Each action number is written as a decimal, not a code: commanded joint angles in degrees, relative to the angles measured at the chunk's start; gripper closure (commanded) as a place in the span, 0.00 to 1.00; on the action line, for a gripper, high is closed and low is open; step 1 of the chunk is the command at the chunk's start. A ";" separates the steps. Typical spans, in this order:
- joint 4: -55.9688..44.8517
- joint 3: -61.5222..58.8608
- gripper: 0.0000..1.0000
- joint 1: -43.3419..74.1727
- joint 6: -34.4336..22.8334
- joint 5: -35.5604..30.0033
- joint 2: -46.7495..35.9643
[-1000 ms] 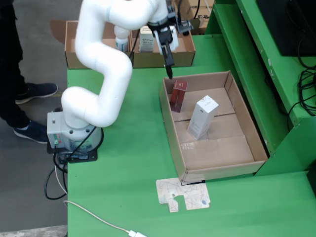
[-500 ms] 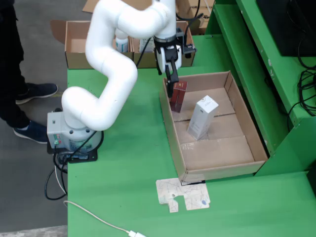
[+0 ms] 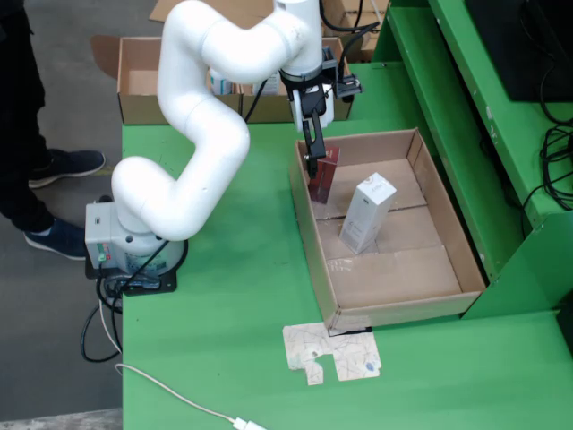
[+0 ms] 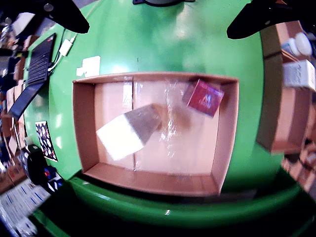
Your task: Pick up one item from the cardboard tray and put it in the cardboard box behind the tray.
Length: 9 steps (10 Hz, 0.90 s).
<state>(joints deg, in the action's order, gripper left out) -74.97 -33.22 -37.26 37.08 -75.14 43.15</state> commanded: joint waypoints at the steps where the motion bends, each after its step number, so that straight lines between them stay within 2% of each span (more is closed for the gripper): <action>1: 2.89 -13.31 0.00 7.68 -5.04 -3.28 -3.39; 3: 4.25 -13.11 0.00 9.93 -6.74 -4.43 -2.14; 4: 7.14 -10.02 0.00 16.34 -12.39 -7.84 -2.48; 5: 7.14 -10.02 0.00 16.34 -12.39 -7.84 -2.48; 7: 9.83 -4.36 0.00 21.48 -16.88 -10.01 -4.44; 9: 9.83 -4.36 0.00 21.48 -16.88 -10.01 -4.44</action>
<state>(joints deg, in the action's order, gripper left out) -66.00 -37.70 -17.57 20.74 -84.90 40.34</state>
